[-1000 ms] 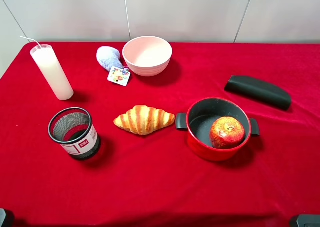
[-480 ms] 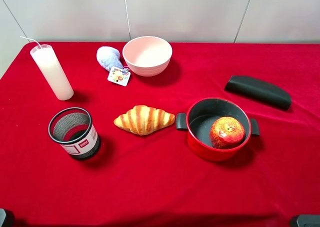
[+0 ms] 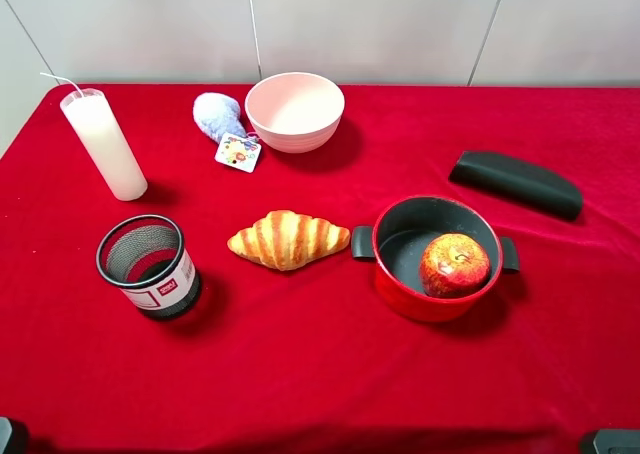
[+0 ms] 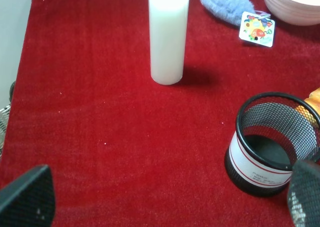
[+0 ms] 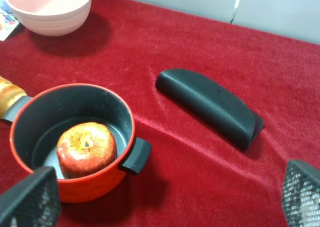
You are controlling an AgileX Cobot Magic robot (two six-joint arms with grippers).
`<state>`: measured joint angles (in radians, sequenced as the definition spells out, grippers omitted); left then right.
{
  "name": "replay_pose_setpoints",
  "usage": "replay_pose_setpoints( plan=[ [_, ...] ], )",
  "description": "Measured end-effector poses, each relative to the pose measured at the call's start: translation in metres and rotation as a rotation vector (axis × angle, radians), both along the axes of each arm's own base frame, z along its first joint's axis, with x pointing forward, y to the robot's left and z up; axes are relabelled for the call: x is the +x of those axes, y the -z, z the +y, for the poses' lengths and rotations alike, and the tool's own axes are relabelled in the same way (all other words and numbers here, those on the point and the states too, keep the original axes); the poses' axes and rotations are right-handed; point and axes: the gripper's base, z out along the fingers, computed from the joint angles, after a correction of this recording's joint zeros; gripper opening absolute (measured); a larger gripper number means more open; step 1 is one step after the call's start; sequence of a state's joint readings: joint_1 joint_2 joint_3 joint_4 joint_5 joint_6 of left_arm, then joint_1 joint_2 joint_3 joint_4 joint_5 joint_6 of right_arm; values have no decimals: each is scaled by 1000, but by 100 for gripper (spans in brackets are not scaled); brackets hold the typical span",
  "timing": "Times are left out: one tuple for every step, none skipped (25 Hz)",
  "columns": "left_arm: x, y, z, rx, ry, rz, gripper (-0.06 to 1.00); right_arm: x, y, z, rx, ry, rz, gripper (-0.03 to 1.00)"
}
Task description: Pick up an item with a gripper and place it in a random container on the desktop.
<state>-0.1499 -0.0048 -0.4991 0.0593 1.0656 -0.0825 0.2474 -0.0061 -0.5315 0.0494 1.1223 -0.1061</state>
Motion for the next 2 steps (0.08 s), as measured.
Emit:
replay_pose_setpoints(
  plan=[
    [0,0,0,0,0,0,90,0,0,0,2,1,0,69],
    [0,0,0,0,0,0,90,0,0,0,2,1,1,69]
  ],
)
